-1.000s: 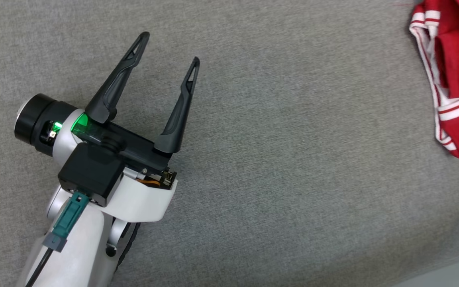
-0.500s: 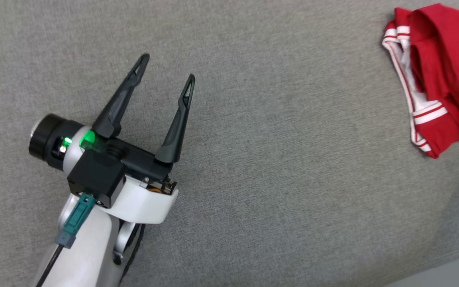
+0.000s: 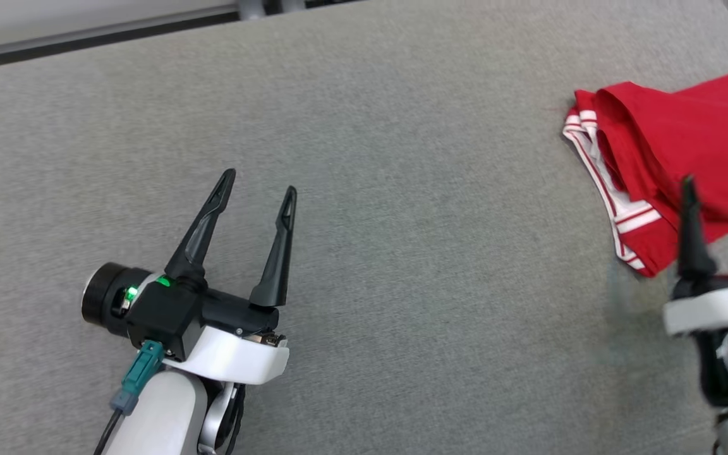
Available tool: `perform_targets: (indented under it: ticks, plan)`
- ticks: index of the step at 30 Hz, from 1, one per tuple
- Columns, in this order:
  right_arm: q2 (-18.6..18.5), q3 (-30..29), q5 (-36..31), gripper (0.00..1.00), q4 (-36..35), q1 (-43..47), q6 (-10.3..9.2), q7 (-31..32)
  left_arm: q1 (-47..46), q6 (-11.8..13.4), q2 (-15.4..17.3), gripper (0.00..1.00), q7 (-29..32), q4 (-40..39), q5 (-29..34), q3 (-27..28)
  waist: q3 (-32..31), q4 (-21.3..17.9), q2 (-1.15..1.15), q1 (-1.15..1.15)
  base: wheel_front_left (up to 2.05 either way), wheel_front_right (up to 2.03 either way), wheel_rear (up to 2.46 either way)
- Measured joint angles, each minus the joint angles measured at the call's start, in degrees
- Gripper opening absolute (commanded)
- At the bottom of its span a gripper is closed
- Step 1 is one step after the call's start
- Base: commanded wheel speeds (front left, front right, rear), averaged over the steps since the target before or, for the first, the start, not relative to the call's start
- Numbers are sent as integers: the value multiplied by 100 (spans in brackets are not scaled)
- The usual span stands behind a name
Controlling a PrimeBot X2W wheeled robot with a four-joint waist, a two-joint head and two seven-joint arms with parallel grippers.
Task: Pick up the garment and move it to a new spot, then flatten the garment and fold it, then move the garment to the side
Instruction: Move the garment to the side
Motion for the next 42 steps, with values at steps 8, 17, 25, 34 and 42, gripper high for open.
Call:
perform_targets:
  ticks: [8,17,25,34,42]
  plan:
    - [683,233,-645,100,-864,868,0,13,367,240,-21,100,-78,290,-171,238,-444,447,0,0,0,0,0]
    - [884,146,-961,100,-1445,1533,-1,354,1077,563,14,100,-129,427,-413,691,-955,983,0,0,0,0,0]
    - [947,-33,-1125,100,-1961,2089,-1,699,1551,589,81,100,-134,523,-483,730,-1457,1237,0,0,0,0,0]
    - [1023,-203,-1259,100,-2342,2710,-2,1036,1931,588,163,100,31,570,-509,613,-1920,1270,0,0,0,0,0]
    - [1013,-247,-1360,100,-2565,3030,-2,1247,2102,616,218,100,133,576,-516,560,-2173,1253,0,0,0,0,0]
